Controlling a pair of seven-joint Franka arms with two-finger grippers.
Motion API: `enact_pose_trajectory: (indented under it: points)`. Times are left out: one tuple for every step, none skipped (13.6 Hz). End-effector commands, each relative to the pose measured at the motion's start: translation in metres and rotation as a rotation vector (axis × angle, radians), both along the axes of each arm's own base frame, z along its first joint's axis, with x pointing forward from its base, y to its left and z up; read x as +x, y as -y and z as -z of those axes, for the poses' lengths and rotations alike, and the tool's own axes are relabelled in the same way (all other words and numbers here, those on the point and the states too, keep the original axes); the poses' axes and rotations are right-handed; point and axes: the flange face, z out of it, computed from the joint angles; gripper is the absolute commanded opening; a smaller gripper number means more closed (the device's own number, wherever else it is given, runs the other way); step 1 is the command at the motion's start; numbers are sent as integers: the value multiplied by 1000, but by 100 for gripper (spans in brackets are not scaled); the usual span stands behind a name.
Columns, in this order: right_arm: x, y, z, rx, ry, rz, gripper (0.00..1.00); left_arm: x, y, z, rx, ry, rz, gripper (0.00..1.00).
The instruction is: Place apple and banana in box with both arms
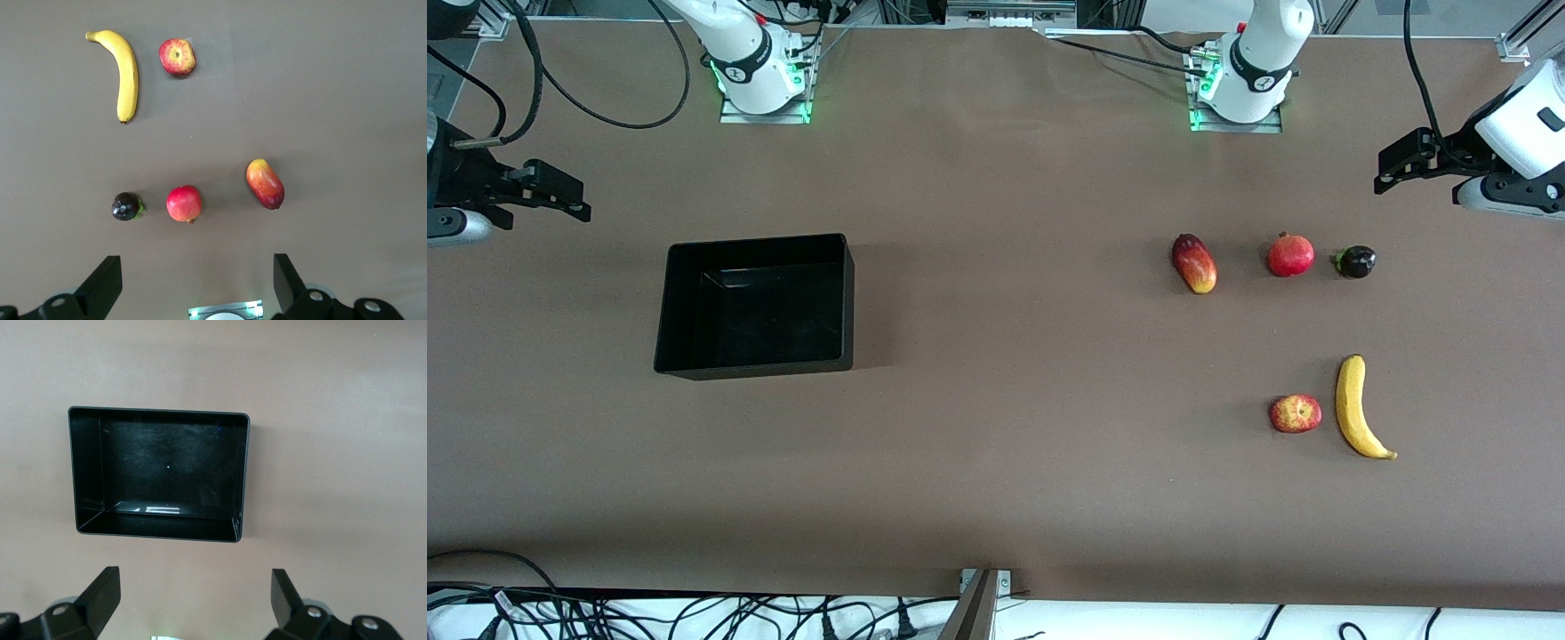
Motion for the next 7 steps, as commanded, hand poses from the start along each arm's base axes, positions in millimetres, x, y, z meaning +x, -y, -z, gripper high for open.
enact_pose_trajectory:
  points:
    - [0, 1, -3, 18, -4, 7, 100, 4, 0, -5, -29, 1, 0, 100]
    - [0, 1, -3, 18, -5, 9, 100, 4, 1, -5, -29, 1, 2, 100]
    - [0, 1, -3, 19, -5, 3, 100, 4, 0, -5, -29, 1, -1, 100]
    - [0, 1, -3, 19, -5, -2, 100, 4, 1, -5, -29, 1, 2, 100]
    - [0, 1, -3, 19, -7, -3, 100, 4, 1, -5, -29, 0, 0, 100]
    - [0, 1, -3, 19, -5, -3, 100, 4, 1, -5, -29, 0, 0, 100]
    - [0, 1, -3, 19, -7, -2, 100, 4, 2, -5, -28, 0, -1, 100]
